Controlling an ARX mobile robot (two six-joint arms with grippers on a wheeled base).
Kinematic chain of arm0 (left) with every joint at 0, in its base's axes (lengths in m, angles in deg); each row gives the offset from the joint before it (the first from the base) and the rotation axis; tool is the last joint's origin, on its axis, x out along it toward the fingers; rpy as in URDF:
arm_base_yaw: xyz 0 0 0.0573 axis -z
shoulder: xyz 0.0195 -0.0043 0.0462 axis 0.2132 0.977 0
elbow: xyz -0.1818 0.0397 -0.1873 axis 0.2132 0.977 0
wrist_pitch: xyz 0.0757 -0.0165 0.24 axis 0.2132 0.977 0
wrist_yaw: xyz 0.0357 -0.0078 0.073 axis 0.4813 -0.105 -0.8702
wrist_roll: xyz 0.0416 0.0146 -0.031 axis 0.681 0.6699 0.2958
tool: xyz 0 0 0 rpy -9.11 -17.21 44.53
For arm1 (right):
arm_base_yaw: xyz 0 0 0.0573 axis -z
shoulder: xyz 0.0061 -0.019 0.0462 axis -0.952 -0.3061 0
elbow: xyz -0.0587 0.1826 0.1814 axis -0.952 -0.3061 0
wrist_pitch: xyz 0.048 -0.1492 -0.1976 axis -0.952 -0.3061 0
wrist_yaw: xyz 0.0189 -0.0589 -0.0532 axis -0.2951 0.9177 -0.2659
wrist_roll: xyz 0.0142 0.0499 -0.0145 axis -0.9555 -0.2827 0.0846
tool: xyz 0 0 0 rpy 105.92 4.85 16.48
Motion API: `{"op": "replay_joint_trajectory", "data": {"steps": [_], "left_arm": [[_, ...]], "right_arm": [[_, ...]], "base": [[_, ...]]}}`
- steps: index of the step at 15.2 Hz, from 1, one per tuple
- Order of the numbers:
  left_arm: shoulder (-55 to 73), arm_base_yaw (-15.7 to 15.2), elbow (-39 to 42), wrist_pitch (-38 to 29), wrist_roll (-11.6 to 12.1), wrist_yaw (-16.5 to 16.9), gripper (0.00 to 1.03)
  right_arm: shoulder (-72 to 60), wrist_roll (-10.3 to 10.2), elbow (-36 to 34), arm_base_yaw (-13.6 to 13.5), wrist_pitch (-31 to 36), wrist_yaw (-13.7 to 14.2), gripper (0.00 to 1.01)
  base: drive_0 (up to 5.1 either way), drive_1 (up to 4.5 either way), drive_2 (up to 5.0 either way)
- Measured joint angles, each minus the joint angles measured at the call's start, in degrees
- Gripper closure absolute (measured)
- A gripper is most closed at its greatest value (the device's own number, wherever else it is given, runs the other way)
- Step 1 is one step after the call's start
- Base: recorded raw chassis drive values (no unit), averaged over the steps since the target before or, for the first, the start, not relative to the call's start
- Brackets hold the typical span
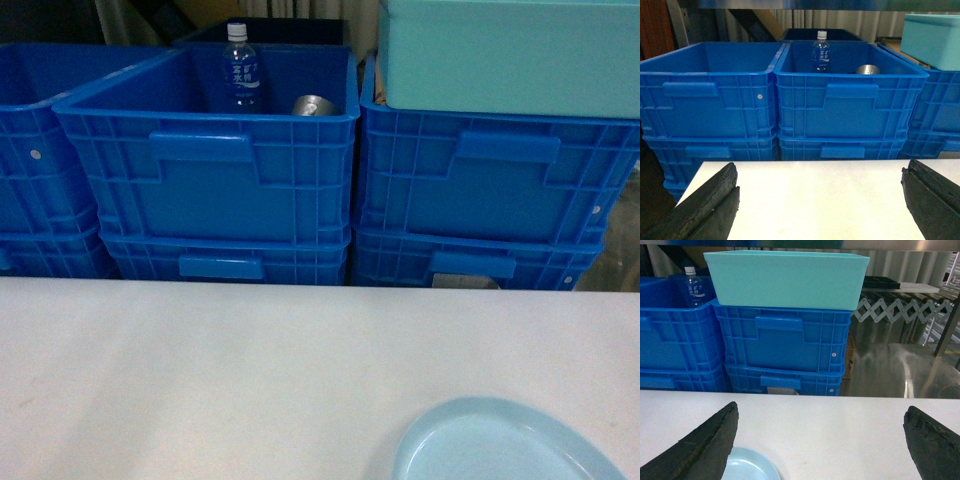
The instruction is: Place blue tray on left shelf second layer neatly
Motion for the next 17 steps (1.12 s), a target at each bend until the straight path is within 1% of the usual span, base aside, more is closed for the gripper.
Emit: {"op": "replay_joint_trajectory", "data": {"steps": [1,2,3,4,5,6,7,8,9,10,12,13,14,15,16,17], "left_arm": [[0.00,0.00,0.00,0.00,0.00,0.00,0.05],[0.00,0.00,0.00,0.00,0.00,0.00,0.05],[0.00,0.00,0.00,-0.02,0.00,-0.02,0.05],[0.00,0.00,0.00,0.00,0.00,0.00,0.05],[0.00,0.00,0.00,0.00,0.00,0.00,0.05],[0.00,0.00,0.00,0.00,0.00,0.00,0.05],[0.00,0.00,0.00,0.00,0.00,0.00,0.05],[0.00,0.00,0.00,0.00,0.00,0.00,0.05],[0.00,0.00,0.00,-0.02,0.00,-0.04,0.05],[0.00,0.00,0.00,0.00,0.00,-0.02,0.05],[0.00,0.00,0.00,0.00,0.00,0.00,0.05],[0.00,0.00,0.00,0.00,0.00,0.00,0.05],[0.00,0.00,0.00,0.00,0.00,0.00,0.05],[0.00,0.00,0.00,0.00,0.00,0.00,0.05],[0.00,0.00,0.00,0.00,0.00,-0.02,0.05],[0.00,0.00,0.00,0.00,0.00,-0.02,0.05]], "right_arm": [[-0.07,-0.17,0.02,0.00,-0.04,-0.31,0.03],[-3.74,-1.16,0.20,0.11,4.17,-2.05,0.03],[-10.91,-3.17,1.95,1.75,8.90,-5.64,0.03],[-19.39,-6.08,5.03,4.57,13.79,-9.88,0.03],[-29.35,-10.45,9.99,6.56,17.42,-14.73,0.03],[-33.55,-12.46,12.00,6.80,18.49,-17.03,0.03],[-37.70,-14.49,13.92,6.73,18.60,-18.73,0.03],[-51.74,-21.05,16.46,5.90,21.81,-24.02,0.03],[-62.27,-25.55,16.33,5.14,24.35,-26.80,0.03],[-70.14,-29.03,15.74,3.74,27.30,-26.95,0.03],[-75.41,-30.47,14.67,3.15,31.47,-25.33,0.03],[-76.98,-30.47,13.88,2.82,33.05,-24.81,0.03],[-78.49,-30.32,13.03,2.47,34.03,-23.65,0.03],[-80.04,-29.70,11.67,2.21,35.10,-22.51,0.03],[-81.05,-27.91,10.10,2.36,36.61,-20.79,0.03],[-81.15,-26.36,9.05,3.08,37.48,-20.20,0.03]], "base": [[0.0,0.00,0.0],[0.0,0.00,0.0],[0.0,0.00,0.0],[0.0,0.00,0.0],[0.0,0.00,0.0],[0.0,0.00,0.0],[0.0,0.00,0.0],[0.0,0.00,0.0],[0.0,0.00,0.0],[0.0,0.00,0.0],[0.0,0.00,0.0],[0.0,0.00,0.0],[0.0,0.00,0.0],[0.0,0.00,0.0],[0.0,0.00,0.0],[0.0,0.00,0.0]]}}
